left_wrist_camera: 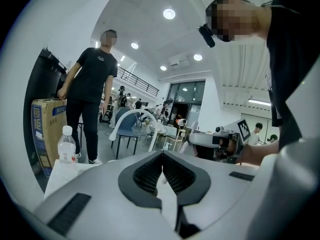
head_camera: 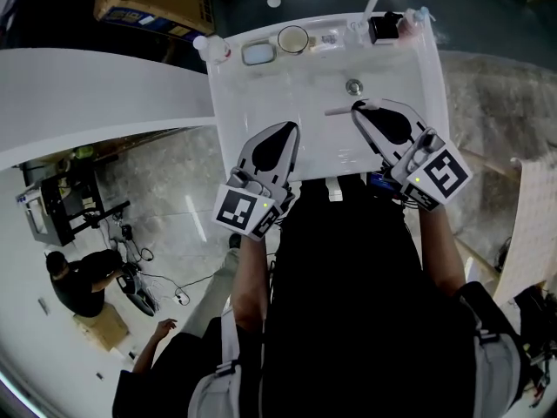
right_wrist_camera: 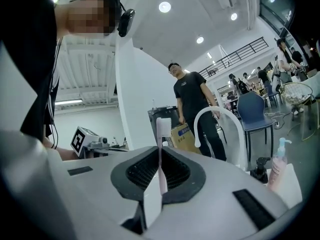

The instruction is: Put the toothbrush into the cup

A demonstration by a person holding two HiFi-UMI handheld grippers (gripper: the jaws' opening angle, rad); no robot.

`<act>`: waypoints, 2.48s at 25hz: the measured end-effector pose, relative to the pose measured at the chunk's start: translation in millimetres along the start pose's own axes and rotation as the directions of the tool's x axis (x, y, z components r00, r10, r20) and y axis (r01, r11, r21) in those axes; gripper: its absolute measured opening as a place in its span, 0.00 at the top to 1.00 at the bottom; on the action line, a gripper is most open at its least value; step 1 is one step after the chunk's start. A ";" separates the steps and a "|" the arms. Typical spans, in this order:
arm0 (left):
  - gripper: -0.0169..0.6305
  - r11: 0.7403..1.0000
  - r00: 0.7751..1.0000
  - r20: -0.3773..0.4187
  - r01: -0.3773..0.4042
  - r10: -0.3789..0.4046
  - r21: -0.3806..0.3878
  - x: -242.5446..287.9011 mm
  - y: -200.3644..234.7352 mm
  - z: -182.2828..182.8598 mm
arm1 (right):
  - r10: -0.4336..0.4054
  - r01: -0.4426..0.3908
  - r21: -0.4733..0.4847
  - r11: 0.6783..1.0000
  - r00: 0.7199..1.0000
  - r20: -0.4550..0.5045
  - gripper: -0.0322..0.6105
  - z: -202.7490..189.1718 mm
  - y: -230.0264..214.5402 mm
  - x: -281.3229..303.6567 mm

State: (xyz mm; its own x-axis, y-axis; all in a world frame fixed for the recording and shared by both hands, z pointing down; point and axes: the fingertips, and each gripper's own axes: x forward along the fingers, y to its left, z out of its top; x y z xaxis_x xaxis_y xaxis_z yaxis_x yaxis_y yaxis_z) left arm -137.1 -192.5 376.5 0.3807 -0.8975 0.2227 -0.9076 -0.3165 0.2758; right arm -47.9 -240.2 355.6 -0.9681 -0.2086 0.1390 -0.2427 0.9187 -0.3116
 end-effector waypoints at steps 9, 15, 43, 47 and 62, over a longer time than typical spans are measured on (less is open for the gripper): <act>0.95 0.999 0.999 0.003 0.036 -0.036 -0.007 4.9 27.3 8.4 | -0.031 0.031 0.004 1.000 0.999 -0.013 0.90 3.5 -6.2 28.4; 0.96 0.998 0.998 0.001 0.056 -0.056 -0.008 21.2 48.3 6.8 | -0.037 0.038 0.010 0.999 0.999 -0.020 0.90 1.9 -23.3 53.8; 0.95 0.995 0.995 -0.044 0.092 -0.093 -0.033 91.3 113.9 -16.4 | -0.086 0.085 0.018 0.996 0.996 0.019 0.90 -3.1 -125.0 158.2; 0.95 0.995 0.994 -0.055 0.090 -0.092 -0.045 92.7 116.0 -24.5 | -0.098 0.098 0.033 0.995 0.995 0.000 0.90 -21.1 -136.2 170.8; 0.95 0.993 0.993 -0.056 0.099 -0.103 -0.061 86.6 115.0 -36.8 | -0.158 0.168 0.092 0.981 0.982 -0.101 0.90 -86.7 -160.6 202.7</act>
State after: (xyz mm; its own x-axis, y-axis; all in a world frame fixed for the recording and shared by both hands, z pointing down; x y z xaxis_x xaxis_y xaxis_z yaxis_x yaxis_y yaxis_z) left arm -202.0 -295.3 461.9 0.4813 -0.8416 0.2453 -0.8529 -0.3849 0.3528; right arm -199.7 -400.9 515.4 -0.9060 -0.3163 0.2812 -0.4064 0.8357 -0.3695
